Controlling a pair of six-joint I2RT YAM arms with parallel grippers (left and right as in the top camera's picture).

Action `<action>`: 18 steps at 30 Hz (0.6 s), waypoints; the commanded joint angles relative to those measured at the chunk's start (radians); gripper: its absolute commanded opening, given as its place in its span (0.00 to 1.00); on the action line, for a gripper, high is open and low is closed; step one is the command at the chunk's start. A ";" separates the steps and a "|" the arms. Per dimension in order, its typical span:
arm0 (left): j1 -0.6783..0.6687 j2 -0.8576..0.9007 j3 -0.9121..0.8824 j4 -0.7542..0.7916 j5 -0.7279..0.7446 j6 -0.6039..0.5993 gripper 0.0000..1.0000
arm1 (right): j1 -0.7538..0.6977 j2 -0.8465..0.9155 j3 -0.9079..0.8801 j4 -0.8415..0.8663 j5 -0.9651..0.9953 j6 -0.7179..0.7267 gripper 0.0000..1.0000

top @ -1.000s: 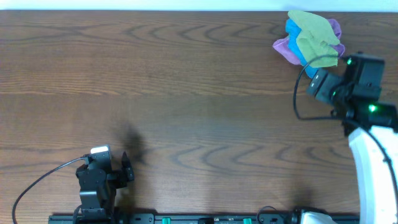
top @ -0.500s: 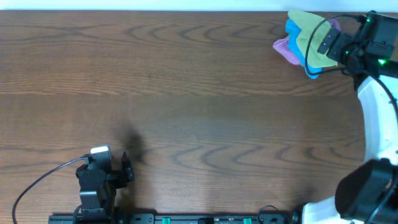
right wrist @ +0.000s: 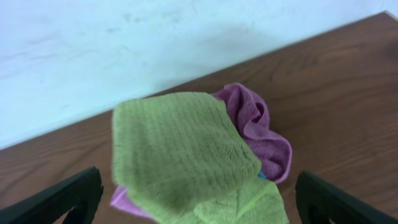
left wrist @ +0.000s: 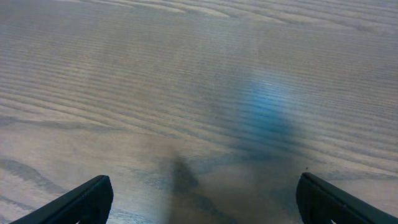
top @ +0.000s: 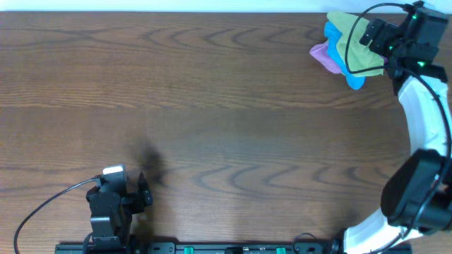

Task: Fold the cloth
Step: 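Reach the right gripper to the cloth pile at the far right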

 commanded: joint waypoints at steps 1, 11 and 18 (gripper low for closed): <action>0.002 -0.007 -0.011 -0.026 -0.006 -0.003 0.95 | -0.026 0.058 0.021 0.029 -0.024 0.068 0.96; 0.002 -0.007 -0.011 -0.026 -0.006 -0.003 0.95 | -0.031 0.202 0.080 0.058 -0.107 0.122 0.95; 0.002 -0.007 -0.011 -0.026 -0.006 -0.003 0.95 | -0.029 0.229 0.080 0.055 -0.151 0.129 0.90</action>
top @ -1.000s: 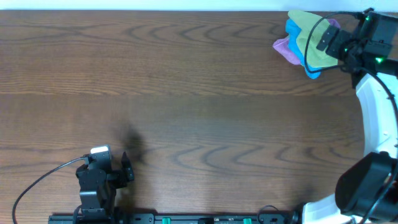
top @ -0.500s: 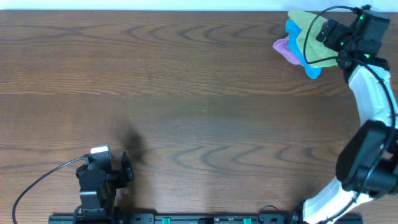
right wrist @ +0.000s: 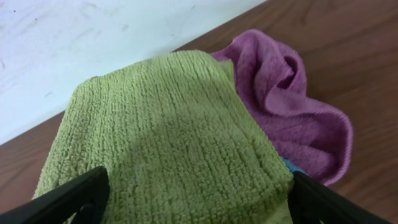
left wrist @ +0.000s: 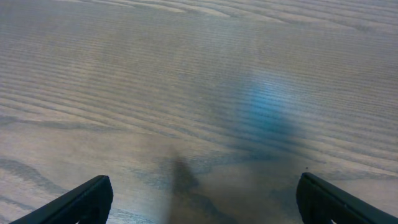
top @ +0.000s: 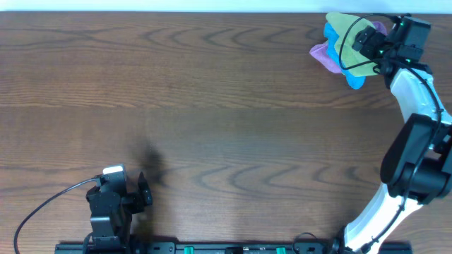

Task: Fold the cloth
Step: 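Reach the right gripper to the cloth pile at the far right, then grasp the green towel with the right gripper and lift it off the pile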

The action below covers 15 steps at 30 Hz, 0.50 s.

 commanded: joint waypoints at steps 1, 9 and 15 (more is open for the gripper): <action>0.002 -0.007 -0.011 -0.026 -0.006 -0.004 0.95 | -0.002 0.003 0.021 -0.003 -0.035 0.016 0.90; 0.002 -0.007 -0.011 -0.026 -0.006 -0.004 0.95 | -0.002 0.016 0.021 -0.038 -0.069 0.016 0.74; 0.002 -0.007 -0.011 -0.026 -0.006 -0.004 0.95 | -0.002 0.017 0.021 -0.055 -0.102 0.016 0.13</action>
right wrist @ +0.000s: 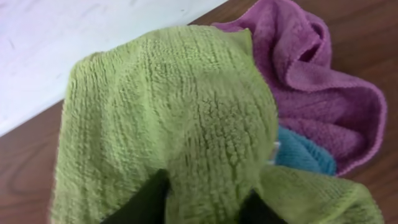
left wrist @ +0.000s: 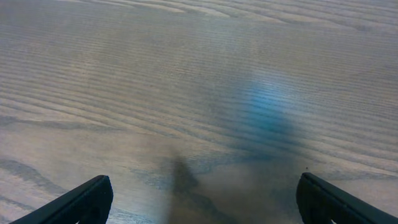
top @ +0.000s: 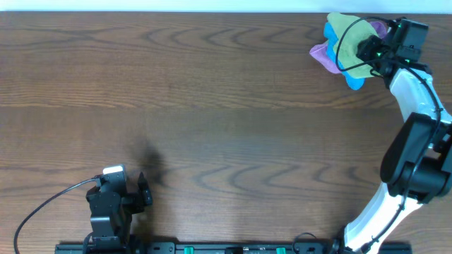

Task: Fold the cloth
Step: 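Grasp the green towel with the right gripper and lift it off the pile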

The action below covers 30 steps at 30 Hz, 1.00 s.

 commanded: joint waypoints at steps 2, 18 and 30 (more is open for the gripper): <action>0.002 -0.007 -0.011 -0.026 -0.006 -0.003 0.95 | -0.002 0.012 0.021 -0.004 -0.083 0.000 0.01; 0.002 -0.007 -0.011 -0.026 -0.006 -0.003 0.95 | 0.055 -0.341 0.021 -0.251 -0.109 -0.051 0.02; 0.002 -0.007 -0.011 -0.026 -0.006 -0.003 0.95 | 0.299 -0.546 0.021 -0.660 -0.100 -0.071 0.02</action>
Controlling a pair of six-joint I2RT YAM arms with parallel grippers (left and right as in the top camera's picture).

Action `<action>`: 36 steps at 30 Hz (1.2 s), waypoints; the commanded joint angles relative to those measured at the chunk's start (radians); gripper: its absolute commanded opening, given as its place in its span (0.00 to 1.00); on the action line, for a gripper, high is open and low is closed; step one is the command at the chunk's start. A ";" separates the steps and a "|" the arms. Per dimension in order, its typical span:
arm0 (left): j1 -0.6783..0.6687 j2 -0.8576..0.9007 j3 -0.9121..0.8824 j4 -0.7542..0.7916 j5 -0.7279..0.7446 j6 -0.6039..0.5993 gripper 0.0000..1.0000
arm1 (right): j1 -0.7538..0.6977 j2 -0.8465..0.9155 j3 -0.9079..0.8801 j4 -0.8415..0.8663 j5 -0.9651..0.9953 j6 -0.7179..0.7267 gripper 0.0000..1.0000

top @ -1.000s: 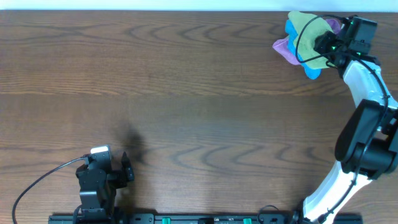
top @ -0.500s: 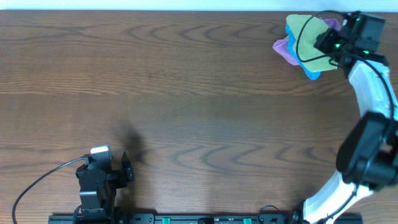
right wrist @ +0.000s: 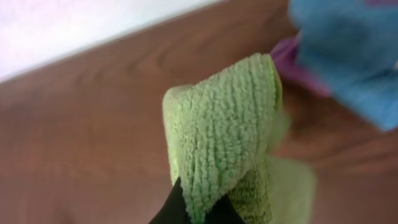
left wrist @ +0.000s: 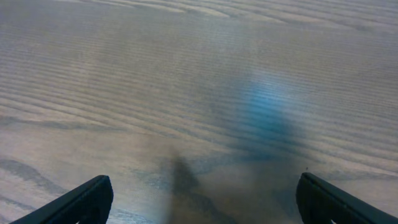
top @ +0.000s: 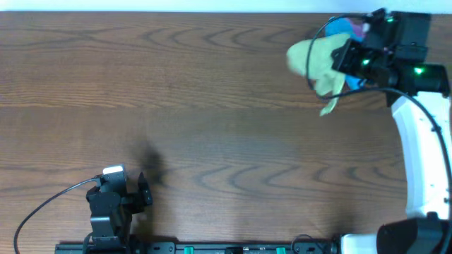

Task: Fold the cloth
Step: 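Grasp the green towel with the right gripper and lift it off the pile, then drag the green towel left toward the table center with the right gripper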

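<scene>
My right gripper (right wrist: 198, 211) is shut on the green cloth (right wrist: 224, 143), which hangs bunched from its fingers. In the overhead view the green cloth (top: 316, 62) is lifted off the pile and hangs over the table, left of my right gripper (top: 342, 55). My left gripper (top: 120, 194) sits near the front left edge; its fingers (left wrist: 84, 199) stand wide apart over bare wood, holding nothing.
A blue cloth (right wrist: 348, 62) and a purple cloth (right wrist: 292, 65) lie in a pile at the back right corner (top: 346, 28), right behind the lifted green cloth. The table's back edge meets a white wall (right wrist: 74, 31). The wooden table (top: 212, 106) stretches left.
My right gripper, shut on the green cloth on the pile, has lifted it and moved left, away from the blue and purple cloths. The left arm has not moved.
My right gripper was open above the pile with the green cloth on top. Then it was lower, with its fingers either side of the green cloth. Then it was shut on that cloth. Now the cloth hangs clear of the pile. The left gripper stayed open and still.
</scene>
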 commanded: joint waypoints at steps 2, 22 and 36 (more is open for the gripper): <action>0.002 -0.007 -0.011 -0.026 -0.006 -0.003 0.95 | 0.091 -0.065 0.012 -0.066 -0.005 -0.014 0.02; 0.002 -0.007 -0.011 -0.026 -0.006 -0.003 0.96 | 0.426 -0.056 0.012 -0.241 -0.031 -0.100 0.01; 0.002 -0.007 -0.011 -0.026 -0.006 -0.003 0.95 | 0.426 0.323 0.012 0.079 0.015 -0.088 0.02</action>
